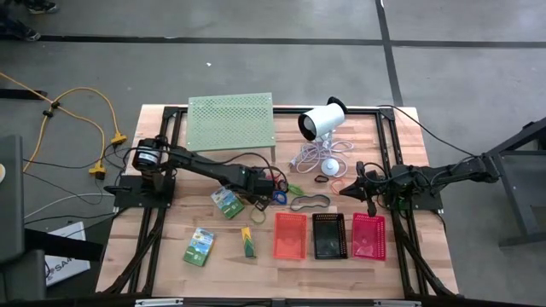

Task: Pick & Place Office Desk Supplies
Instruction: Put the brown rubber band into the red basket

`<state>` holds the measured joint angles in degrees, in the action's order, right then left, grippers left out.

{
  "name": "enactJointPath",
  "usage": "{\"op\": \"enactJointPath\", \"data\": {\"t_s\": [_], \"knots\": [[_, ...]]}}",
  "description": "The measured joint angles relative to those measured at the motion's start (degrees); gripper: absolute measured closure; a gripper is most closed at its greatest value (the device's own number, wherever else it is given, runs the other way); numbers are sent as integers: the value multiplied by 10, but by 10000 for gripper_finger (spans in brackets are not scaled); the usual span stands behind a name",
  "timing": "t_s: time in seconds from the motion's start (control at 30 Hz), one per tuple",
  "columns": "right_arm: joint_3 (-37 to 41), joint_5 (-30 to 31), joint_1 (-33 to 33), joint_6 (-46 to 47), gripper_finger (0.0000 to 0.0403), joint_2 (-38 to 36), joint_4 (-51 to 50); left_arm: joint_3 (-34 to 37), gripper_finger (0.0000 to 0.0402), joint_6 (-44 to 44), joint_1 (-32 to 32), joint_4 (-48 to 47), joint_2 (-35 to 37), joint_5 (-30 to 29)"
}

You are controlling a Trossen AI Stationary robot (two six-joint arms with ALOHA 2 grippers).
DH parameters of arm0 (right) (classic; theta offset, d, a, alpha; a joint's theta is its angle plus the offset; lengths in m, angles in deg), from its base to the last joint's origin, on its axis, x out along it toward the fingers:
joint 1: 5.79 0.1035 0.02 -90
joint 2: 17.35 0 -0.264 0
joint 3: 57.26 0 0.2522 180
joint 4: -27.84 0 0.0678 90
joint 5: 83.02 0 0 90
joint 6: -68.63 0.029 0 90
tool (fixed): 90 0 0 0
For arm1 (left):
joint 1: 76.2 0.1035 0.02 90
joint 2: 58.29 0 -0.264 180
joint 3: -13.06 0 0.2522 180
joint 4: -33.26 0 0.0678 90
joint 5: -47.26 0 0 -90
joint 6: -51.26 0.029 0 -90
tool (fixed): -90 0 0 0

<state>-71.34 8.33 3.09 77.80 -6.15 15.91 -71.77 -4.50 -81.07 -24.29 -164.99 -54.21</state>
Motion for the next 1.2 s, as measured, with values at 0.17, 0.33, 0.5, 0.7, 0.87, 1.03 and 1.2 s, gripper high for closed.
{"op": "enactJointPath", "data": {"t_s": [0.17,0.33,0.5,0.7,0.87,1.03,1.2], "knots": [[0,0,0,0,399,0,0,0,295,-3,0,-2,0,0],[0,0,0,0,399,0,0,0,295,-2,0,1,-9,0],[0,0,0,0,399,0,0,-1,295,-6,0,7,-17,1],[0,0,0,0,399,0,0,-1,299,-6,0,7,-17,2],[0,0,0,0,399,0,0,-1,313,-7,0,7,-17,3],[0,0,0,0,399,0,0,-1,340,-7,0,8,-17,4],[0,0,0,0,399,0,0,-1,384,-6,0,7,-17,4]]}}
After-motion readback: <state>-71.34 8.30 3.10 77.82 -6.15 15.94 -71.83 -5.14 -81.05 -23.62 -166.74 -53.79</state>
